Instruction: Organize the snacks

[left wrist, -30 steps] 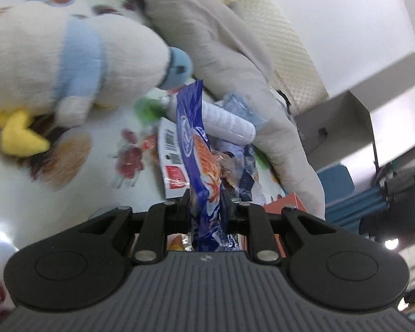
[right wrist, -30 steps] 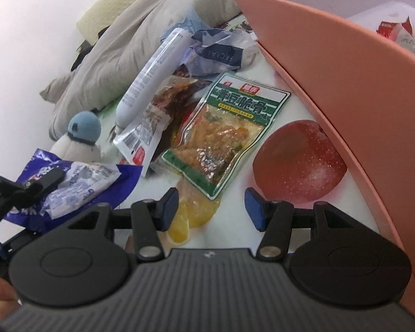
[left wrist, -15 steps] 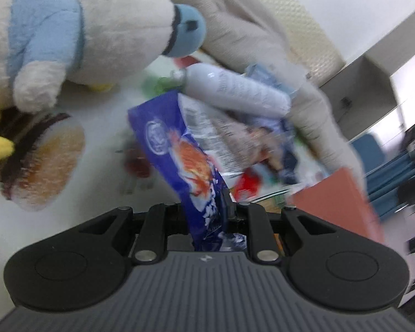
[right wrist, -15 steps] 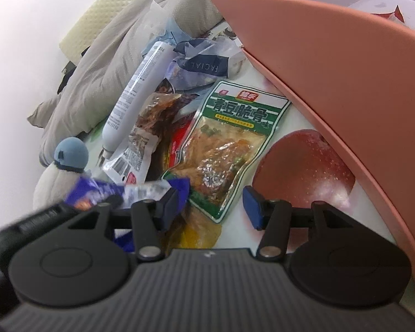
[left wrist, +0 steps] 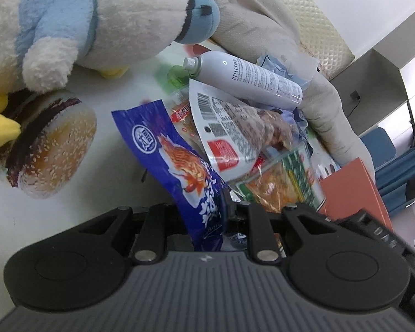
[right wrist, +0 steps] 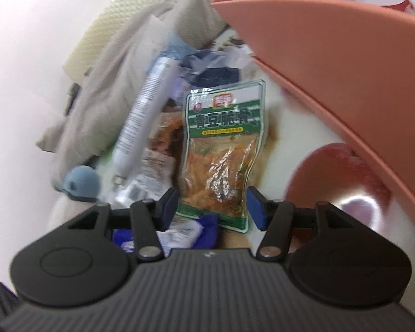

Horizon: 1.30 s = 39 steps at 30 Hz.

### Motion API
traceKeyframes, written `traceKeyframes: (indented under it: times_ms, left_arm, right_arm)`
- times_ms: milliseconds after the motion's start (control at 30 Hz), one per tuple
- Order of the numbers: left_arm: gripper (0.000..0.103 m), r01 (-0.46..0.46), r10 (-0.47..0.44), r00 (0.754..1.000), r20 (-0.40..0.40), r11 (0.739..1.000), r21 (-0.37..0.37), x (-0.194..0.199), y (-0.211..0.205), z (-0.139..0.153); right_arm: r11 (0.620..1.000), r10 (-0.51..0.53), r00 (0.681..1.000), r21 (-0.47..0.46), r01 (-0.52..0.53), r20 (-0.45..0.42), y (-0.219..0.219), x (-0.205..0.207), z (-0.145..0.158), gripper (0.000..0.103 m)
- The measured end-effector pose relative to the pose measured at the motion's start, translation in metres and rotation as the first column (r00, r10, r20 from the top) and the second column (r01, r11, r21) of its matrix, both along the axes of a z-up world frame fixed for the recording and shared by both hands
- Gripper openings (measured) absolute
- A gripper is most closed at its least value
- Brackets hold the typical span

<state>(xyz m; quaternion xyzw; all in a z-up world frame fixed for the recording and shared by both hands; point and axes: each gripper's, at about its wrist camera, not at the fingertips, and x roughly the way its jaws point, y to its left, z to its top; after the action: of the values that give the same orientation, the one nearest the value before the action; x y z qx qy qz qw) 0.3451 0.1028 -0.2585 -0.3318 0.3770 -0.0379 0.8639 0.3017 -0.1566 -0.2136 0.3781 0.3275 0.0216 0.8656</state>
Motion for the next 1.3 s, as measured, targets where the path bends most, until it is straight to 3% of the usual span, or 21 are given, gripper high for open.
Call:
traceKeyframes:
  times_ms: [200,300,400,533,633,733,833,1033,1200,1300]
  left_arm:
    - [0.022,-0.001,0.001,1.000,0.000,1.000,0.003,0.000,-0.001,0.000]
    - [0.022,0.002,-0.002,1.000,-0.001,1.000,0.010,0.001,-0.002,0.000]
    - [0.022,0.005,-0.005,1.000,0.000,1.000,0.014,0.002,-0.002,0.000]
    - [0.022,0.006,-0.006,1.000,0.000,1.000,0.017,0.002,-0.003,0.001]
    - [0.022,0.006,-0.006,1.000,-0.002,1.000,-0.002,0.003,-0.002,-0.001]
    - [0.022,0.007,-0.007,1.000,-0.001,1.000,-0.003,0.003,-0.001,-0.001]
    - [0.022,0.008,-0.008,1.000,0.001,1.000,-0.005,0.003,-0.001,-0.001]
    - [0.021,0.020,-0.020,1.000,0.007,1.000,-0.019,-0.003,0.001,0.009]
    - [0.020,0.054,-0.055,0.997,0.046,0.998,0.036,-0.024,0.003,0.038]
    - [0.020,0.056,-0.062,0.995,0.076,0.996,0.068,-0.044,0.003,0.058]
  right_arm:
    - [0.996,0.019,0.997,0.080,-0.025,0.070,0.001,0.001,0.002,0.057]
    - [0.996,0.040,0.997,0.081,-0.045,0.063,0.002,0.008,0.002,0.054]
    - [0.998,0.054,0.998,0.030,-0.054,0.017,0.005,0.017,0.000,0.037]
    - [0.993,0.107,0.993,-0.047,-0.109,-0.044,0.013,0.028,-0.009,0.031]
    - [0.984,0.131,0.991,-0.114,-0.134,-0.031,0.020,0.029,-0.008,0.027]
    - [0.983,0.139,0.990,-0.118,-0.141,-0.029,0.021,0.032,-0.011,0.022]
    - [0.982,0.151,0.988,-0.109,-0.154,-0.036,0.021,0.033,-0.014,0.004]
    - [0.977,0.171,0.985,-0.127,-0.170,-0.005,0.019,0.024,-0.001,0.003]
    - [0.968,0.192,0.981,-0.174,-0.183,0.033,0.019,0.007,0.023,0.003]
    - [0.971,0.196,0.979,-0.146,-0.187,0.053,0.014,-0.006,0.034,0.003]
